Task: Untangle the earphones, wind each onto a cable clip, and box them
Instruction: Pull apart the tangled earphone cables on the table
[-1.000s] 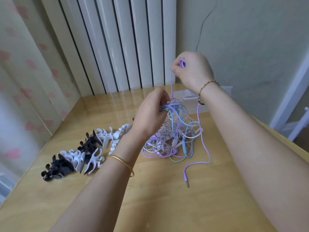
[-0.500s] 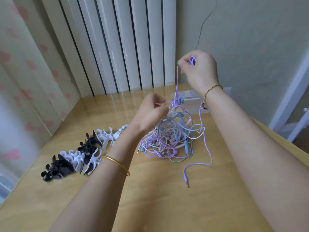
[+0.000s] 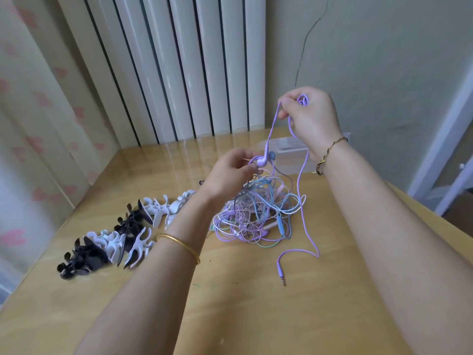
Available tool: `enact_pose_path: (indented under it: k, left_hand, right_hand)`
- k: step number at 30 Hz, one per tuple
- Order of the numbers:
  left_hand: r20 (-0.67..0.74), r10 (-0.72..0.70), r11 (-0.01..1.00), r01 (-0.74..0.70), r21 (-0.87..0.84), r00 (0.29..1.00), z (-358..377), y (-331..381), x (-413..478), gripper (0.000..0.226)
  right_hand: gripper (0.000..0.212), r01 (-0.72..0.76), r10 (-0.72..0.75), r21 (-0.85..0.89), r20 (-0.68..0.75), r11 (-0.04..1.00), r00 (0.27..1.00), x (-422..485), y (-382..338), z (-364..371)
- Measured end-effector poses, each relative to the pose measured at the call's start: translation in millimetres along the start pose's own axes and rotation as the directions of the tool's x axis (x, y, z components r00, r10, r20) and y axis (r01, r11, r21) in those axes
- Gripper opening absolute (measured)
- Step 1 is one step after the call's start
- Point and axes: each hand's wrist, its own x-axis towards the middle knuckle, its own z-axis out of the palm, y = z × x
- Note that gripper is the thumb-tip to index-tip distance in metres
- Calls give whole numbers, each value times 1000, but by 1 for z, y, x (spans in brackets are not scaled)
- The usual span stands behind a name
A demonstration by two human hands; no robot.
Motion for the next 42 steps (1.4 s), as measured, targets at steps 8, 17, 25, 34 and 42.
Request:
enact_pose_path:
  k: [8,17,25,34,42]
  left_hand:
    - [-180,-151,982,128,-136,972,9,-3,6,17]
    - [-246,-163,978,123,-169,955,15,-1,8,18]
    - [-282,-138,937,218,275,949,8,-20,12,26]
    - [84,420,718,-387,579,904,40,26,-63,21]
    - [578,-97,382,-506,774,810,90,-19,-75,44]
  right_hand:
    - [23,-302,149,338,411,892,899,-18,-4,-9]
    - [23,-376,270,150,465,914,843,-22,3,-11]
    - [21,-404,277,424,331,810,902,-26,-4,-36]
    - [20,-302,324,576,67,759,944,-68,2,-90]
    - [20,-468,505,360,-7,807,863,-99,40,-115]
